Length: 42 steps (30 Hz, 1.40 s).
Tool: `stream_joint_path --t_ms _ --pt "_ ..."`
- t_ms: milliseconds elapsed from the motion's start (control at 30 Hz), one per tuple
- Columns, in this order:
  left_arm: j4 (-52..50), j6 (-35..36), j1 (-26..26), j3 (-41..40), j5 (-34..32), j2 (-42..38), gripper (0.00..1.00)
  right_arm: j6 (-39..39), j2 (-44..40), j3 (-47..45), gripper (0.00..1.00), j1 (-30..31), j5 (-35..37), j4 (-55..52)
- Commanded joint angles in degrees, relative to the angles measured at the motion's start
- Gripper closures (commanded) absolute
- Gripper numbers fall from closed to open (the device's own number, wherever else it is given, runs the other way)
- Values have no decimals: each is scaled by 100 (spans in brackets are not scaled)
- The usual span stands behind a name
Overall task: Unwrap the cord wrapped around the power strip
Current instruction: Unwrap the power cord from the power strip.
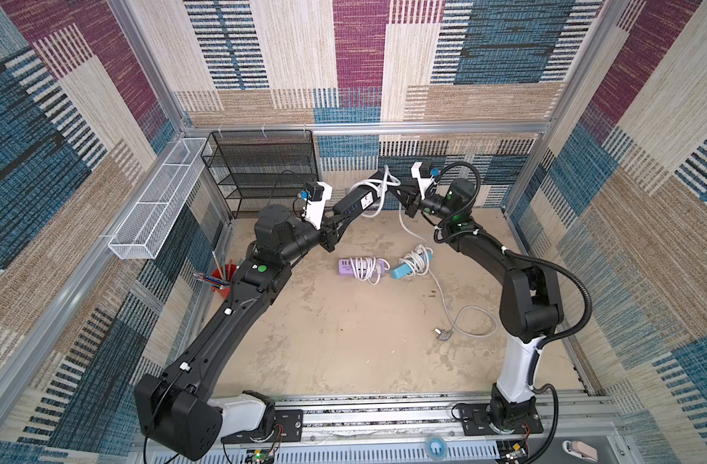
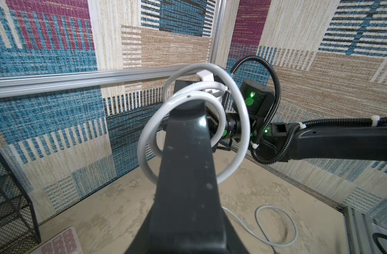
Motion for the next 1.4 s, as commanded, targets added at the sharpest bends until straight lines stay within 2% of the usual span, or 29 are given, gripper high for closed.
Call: stream_joint_path --t_ms 0,133,467,633,833,1167,1367 --pt "307 -286 9 89 201 130 100 -184 -162 430 100 -61 101 -489" --pt "295 -254 11 55 39 173 100 -293 -659 247 100 -181 190 -722" --pt "73 30 40 50 -567 35 100 -896 -2680 -2105 100 -258 442 -1582" --pt "131 174 90 -67 -954 -216 100 -952 -3281 -2982 100 -255 530 -2267" --pt "289 166 117 -160 -956 -452 100 -470 -3085 -3585 100 -244 501 -2250" --pt "501 25 118 -239 -803 -657 100 -92 -1778 -3437 100 -249 1204 -2322" --pt "576 65 126 -313 -857 -801 100 122 -1475 -3423 100 -249 1470 -2348"
